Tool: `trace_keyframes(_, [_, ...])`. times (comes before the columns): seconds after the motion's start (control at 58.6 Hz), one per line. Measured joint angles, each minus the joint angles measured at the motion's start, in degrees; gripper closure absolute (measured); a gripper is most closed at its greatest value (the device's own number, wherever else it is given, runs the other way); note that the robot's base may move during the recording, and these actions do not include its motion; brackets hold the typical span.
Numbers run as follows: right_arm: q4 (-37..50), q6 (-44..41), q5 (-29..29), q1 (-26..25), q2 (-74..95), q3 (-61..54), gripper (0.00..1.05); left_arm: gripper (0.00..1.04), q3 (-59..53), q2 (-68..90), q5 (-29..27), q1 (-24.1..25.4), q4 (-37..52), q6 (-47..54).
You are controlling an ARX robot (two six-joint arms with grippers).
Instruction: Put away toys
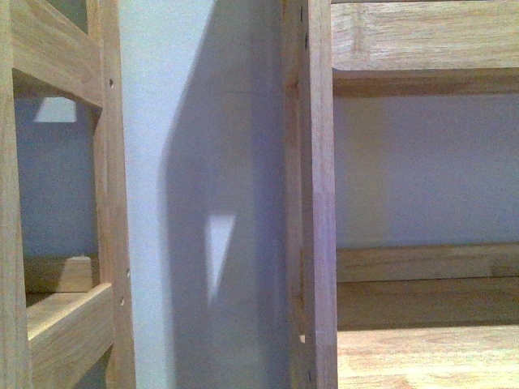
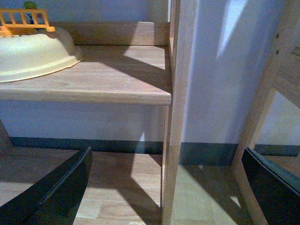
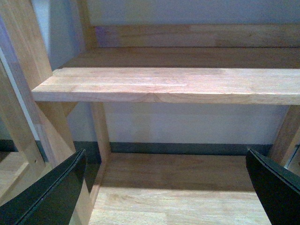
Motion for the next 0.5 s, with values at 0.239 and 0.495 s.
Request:
trace_keyframes(0.239, [0.0,0.0,0.0,0.0,0.0,0.0,0.02,0.06,0.0,0.0,0.0,0.0,0.0,0.0])
trace_keyframes(0.495, [0.0,0.0,0.0,0.0,0.0,0.0,0.02,0.06,0.0,0.0,0.0,0.0,0.0,0.0])
